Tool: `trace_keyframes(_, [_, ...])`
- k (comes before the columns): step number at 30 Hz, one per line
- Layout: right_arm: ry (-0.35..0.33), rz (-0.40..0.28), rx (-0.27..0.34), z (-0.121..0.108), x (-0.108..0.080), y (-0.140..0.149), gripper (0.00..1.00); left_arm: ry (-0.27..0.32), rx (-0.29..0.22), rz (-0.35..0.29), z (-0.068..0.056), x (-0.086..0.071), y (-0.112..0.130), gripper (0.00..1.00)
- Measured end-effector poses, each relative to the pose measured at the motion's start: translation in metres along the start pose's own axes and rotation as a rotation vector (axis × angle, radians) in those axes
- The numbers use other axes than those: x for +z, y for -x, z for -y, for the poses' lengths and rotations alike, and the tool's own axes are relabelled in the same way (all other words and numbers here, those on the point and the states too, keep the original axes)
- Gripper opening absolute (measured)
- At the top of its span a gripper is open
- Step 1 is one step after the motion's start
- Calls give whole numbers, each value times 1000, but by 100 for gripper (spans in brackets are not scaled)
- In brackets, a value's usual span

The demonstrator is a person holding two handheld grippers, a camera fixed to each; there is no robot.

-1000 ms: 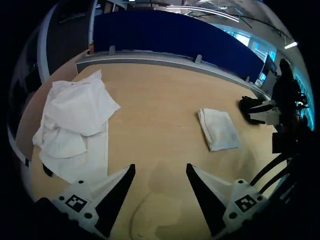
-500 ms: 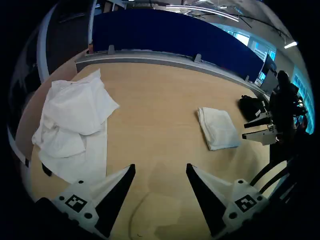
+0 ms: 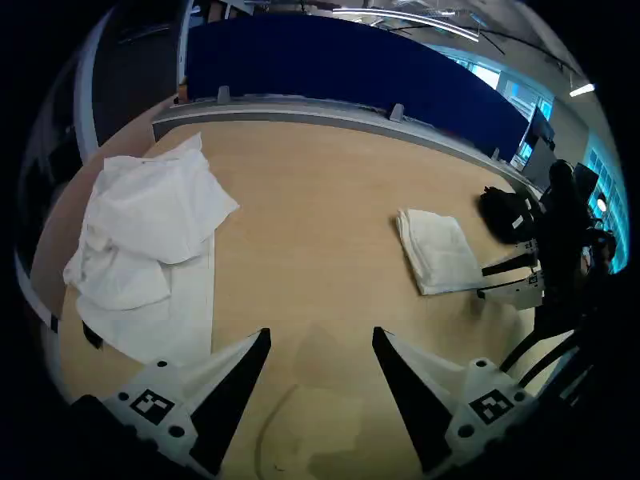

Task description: Fold towel

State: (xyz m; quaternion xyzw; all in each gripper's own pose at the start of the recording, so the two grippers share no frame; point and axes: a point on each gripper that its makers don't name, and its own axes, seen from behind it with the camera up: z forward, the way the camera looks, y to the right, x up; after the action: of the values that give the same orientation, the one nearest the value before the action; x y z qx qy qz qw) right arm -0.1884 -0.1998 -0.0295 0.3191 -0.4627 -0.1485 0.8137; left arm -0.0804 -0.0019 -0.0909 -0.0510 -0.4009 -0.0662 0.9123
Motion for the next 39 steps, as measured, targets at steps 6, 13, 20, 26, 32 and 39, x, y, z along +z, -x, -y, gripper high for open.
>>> trace_keyframes(6, [4,-5,9,1,1,0,40,0,1,1,1,-1,-1,94])
trace_keyframes(13, [0,-11,32,1,3,0,13,0,2,1,-1,-1,-1,94])
trace_keyframes(20, [-14,-19,39,3,1,-3,6,-2,3,2,-1,-1,-1,94])
trace_keyframes(26, [-12,-49,34,1,-12,-20,6,0,1,-1,-2,-1,-3,94])
trace_keyframes(32, [-14,-119,33,-4,-40,-64,5,3,-3,-14,-4,0,-11,94])
trace_keyframes(39, [0,-203,16,-18,-78,-125,5,9,-6,-37,-8,-2,-22,94])
